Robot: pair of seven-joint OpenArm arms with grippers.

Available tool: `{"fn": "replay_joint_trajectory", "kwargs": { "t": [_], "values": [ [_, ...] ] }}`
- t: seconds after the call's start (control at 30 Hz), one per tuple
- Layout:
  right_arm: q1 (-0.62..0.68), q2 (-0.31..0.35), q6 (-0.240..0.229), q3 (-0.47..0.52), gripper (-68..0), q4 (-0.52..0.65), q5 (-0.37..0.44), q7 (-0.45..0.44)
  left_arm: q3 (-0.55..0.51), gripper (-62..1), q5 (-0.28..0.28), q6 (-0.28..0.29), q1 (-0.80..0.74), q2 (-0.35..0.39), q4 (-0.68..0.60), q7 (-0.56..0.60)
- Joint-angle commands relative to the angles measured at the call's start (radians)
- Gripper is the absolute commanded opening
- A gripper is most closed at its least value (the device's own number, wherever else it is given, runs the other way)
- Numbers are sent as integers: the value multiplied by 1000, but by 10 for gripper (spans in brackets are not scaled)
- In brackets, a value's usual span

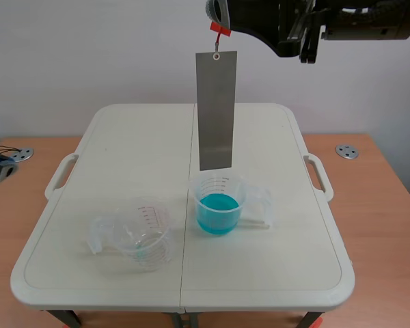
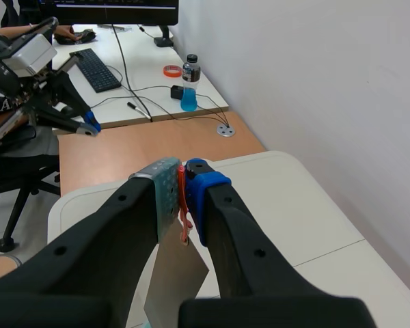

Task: Hold the metal plate by the orange handle, dip it into the blue solution, take it out and point at it, then put the plate back in the beaker on the left.
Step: 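Point at the plate with the left hand, then lower the plate into the blue solution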

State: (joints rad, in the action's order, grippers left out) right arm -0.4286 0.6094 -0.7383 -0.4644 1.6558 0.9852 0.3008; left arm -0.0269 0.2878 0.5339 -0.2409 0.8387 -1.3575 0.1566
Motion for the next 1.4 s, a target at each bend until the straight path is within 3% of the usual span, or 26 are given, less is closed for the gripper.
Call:
{"fn": "replay_joint_trajectory", "kwargs": {
  "t": [0.0,0.17,0.33,0.53,0.73,1.37],
  "values": [
    [-20,3,-7,14,-663,3,18,-14,18,-582,-2,12,50,-39,12,7],
    [-20,3,-7,14,-663,3,18,-14,119,-582,-68,67,172,-144,12,2],
    [-20,3,-7,14,-663,3,18,-14,208,-582,-140,76,267,-247,16,-34],
    [-20,2,-7,14,-663,3,18,-14,274,-582,-187,94,344,-342,16,-73],
    [-20,2,-7,14,-663,3,18,-13,304,-582,-204,162,375,-384,16,-99],
    [-20,2,-7,14,-663,3,18,-11,320,-582,-208,162,396,-462,16,-180]
  ]
}}
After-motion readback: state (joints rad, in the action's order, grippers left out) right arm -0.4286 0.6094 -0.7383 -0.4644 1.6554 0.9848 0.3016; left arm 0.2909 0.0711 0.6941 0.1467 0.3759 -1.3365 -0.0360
